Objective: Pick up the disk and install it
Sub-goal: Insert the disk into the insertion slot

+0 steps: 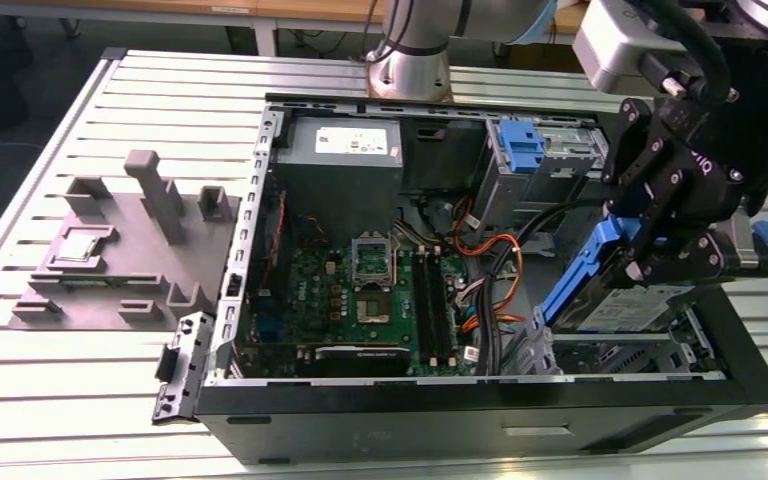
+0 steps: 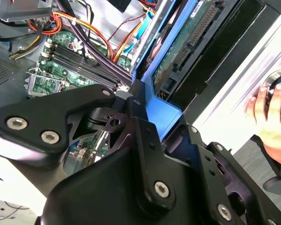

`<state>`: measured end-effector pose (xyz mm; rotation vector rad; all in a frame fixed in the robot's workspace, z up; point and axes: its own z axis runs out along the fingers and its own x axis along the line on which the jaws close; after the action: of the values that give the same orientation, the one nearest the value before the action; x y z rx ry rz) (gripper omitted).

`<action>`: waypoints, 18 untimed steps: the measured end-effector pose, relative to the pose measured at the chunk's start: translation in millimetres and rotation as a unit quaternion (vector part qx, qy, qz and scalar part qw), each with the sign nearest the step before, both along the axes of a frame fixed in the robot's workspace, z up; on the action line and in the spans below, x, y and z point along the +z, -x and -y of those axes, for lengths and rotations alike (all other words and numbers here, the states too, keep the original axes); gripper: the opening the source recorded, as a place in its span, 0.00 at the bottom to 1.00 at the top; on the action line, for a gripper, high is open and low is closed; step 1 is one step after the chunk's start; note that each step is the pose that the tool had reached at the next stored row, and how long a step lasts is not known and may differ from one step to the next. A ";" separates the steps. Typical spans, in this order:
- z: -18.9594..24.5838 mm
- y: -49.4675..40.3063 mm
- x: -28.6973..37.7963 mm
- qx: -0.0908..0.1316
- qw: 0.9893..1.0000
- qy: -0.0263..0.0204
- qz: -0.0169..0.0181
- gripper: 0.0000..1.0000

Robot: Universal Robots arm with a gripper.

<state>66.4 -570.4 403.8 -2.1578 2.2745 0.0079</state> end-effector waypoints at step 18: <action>0.3 0.0 -21.1 0.000 1.000 0.000 0.000 0.37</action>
<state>66.4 -570.7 382.6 -2.1579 2.2746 0.0078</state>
